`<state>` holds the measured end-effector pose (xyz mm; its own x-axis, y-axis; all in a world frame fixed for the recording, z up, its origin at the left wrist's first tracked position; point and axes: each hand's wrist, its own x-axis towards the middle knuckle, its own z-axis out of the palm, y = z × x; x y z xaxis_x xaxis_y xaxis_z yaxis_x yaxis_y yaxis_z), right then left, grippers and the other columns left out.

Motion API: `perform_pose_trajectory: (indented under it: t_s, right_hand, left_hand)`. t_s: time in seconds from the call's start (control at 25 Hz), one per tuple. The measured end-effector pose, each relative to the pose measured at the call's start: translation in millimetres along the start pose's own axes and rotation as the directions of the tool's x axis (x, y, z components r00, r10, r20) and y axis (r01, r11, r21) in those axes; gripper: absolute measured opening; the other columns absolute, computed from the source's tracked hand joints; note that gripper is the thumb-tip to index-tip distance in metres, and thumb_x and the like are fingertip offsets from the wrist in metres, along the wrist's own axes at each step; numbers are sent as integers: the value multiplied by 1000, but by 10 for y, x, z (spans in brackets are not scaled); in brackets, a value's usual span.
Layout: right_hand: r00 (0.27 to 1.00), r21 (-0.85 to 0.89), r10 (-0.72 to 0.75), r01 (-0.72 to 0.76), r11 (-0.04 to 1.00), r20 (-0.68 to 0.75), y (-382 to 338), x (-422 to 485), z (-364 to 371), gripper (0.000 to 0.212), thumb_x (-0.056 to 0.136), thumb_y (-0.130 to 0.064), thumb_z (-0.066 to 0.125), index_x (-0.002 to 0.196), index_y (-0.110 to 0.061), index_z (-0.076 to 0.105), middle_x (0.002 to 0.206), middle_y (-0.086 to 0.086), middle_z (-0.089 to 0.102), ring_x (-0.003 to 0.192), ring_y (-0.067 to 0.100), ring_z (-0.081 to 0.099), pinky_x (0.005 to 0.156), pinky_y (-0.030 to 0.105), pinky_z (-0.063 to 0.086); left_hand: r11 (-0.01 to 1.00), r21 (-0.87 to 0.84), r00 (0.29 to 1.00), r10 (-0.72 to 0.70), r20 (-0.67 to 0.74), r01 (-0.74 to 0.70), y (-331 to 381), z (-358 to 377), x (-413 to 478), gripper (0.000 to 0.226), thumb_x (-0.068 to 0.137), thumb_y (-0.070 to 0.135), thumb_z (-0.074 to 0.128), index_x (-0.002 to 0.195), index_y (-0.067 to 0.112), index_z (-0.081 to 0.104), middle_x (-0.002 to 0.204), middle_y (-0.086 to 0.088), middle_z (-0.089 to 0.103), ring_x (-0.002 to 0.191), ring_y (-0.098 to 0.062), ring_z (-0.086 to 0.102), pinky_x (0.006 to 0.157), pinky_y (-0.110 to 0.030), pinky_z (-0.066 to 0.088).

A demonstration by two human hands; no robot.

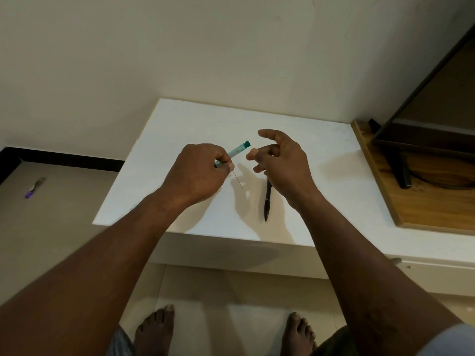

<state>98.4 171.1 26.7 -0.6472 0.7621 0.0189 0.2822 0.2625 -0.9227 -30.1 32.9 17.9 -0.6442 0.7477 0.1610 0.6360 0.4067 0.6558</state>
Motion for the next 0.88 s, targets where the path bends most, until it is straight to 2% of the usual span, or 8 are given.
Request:
perform_pose_trajectory:
  t_s: [0.12, 0.28, 0.44, 0.6, 0.88]
  right_hand:
    - [998, -81, -43, 48, 996, 52, -2, -26, 55, 43, 94, -10, 65, 135, -25, 66, 91, -8, 81, 70, 5, 75, 73, 19, 57]
    - [991, -173, -100, 113, 978, 84, 15, -51, 106, 44, 96, -13, 66, 138, -26, 66, 88, -12, 81, 75, 7, 76, 83, 28, 60]
    - [982, -269, -132, 165, 949, 135, 39, -84, 174, 57, 95, -14, 67, 150, -24, 55, 88, -16, 78, 86, 12, 75, 91, 42, 61]
    - [976, -303, -130, 178, 936, 174, 54, -104, 226, 67, 93, -15, 67, 156, -28, 46, 84, -23, 75, 86, 9, 74, 92, 43, 61]
    - [977, -286, -121, 169, 943, 175, 76, -83, 209, 65, 93, -11, 65, 153, -29, 50, 86, -18, 78, 84, 10, 74, 91, 41, 61]
  left_hand:
    - [1000, 6, 1000, -12, -24, 12, -3, -5, -1, 16, 94, 31, 71, 99, 18, 79, 94, -4, 79, 79, -19, 73, 75, -32, 58]
    - [999, 29, 999, -21, -41, 22, -1, -8, -6, 18, 95, 31, 70, 100, 16, 79, 94, -5, 79, 81, -21, 73, 75, -30, 56]
    - [998, 56, 999, -18, -52, 21, -1, 7, -5, 18, 95, 30, 70, 102, 15, 79, 97, -7, 79, 83, -22, 72, 68, -23, 47]
    - [997, 76, 997, -8, -77, 14, -22, 16, -1, 20, 96, 29, 70, 104, 14, 78, 107, -11, 78, 89, -27, 73, 71, -21, 48]
    - [996, 84, 996, -16, -85, 23, -49, 17, 23, 20, 96, 31, 70, 104, 15, 78, 100, -8, 78, 81, -21, 69, 71, -25, 48]
